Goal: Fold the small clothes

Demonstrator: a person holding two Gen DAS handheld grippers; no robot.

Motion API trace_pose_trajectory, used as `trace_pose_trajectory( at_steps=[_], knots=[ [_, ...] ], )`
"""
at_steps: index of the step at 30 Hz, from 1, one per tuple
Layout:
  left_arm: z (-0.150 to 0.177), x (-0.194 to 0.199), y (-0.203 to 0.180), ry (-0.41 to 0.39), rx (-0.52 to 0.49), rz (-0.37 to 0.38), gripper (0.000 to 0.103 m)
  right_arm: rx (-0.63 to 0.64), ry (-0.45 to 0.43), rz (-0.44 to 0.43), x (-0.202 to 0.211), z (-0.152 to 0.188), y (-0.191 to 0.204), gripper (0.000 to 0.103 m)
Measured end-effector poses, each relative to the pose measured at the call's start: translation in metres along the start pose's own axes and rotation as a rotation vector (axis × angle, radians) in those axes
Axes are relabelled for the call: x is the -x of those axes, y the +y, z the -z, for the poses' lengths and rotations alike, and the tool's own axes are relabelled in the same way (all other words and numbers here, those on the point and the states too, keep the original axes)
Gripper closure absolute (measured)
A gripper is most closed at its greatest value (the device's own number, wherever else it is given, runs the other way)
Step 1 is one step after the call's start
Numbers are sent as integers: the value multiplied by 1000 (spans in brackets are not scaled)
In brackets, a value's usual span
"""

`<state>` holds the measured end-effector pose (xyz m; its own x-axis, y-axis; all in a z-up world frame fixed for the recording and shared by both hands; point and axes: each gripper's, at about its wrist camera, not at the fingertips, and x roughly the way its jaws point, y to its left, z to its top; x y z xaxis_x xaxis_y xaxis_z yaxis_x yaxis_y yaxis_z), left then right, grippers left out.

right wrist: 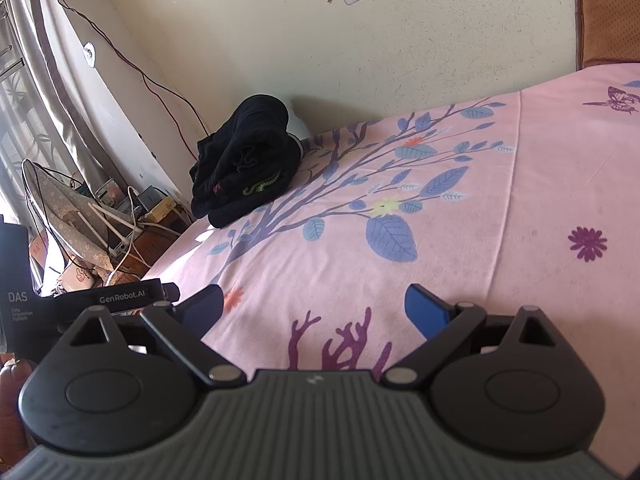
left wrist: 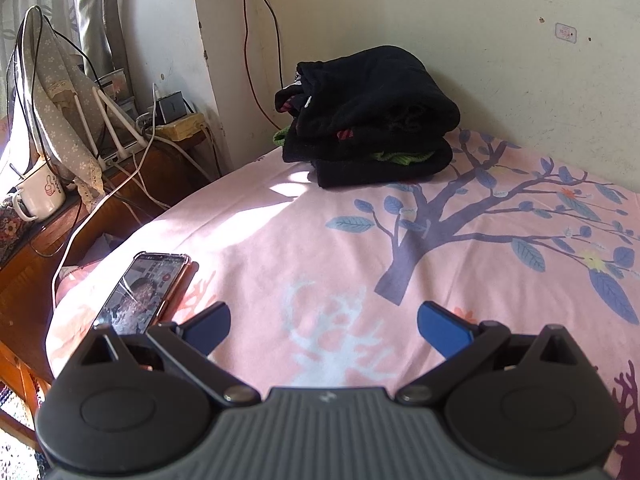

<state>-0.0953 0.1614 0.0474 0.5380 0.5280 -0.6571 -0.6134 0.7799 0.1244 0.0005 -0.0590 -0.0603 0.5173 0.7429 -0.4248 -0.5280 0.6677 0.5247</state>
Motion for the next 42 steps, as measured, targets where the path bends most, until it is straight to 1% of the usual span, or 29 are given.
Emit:
trace_pose_trajectory(
  at_steps=[7,13,18,42],
  knots=[
    [0,2,2,-12,7,4,0,0,0,0,0,0,0,4],
    [-1,3,1,-24,-5,-26,0,0,0,0,0,0,0,4],
    [-1,2,2,-23,-3,-32,0,0,1,0,0,0,0,4],
    [2,3,-3,-24,-19,-16,0,0,0,0,0,0,0,4]
  ],
)
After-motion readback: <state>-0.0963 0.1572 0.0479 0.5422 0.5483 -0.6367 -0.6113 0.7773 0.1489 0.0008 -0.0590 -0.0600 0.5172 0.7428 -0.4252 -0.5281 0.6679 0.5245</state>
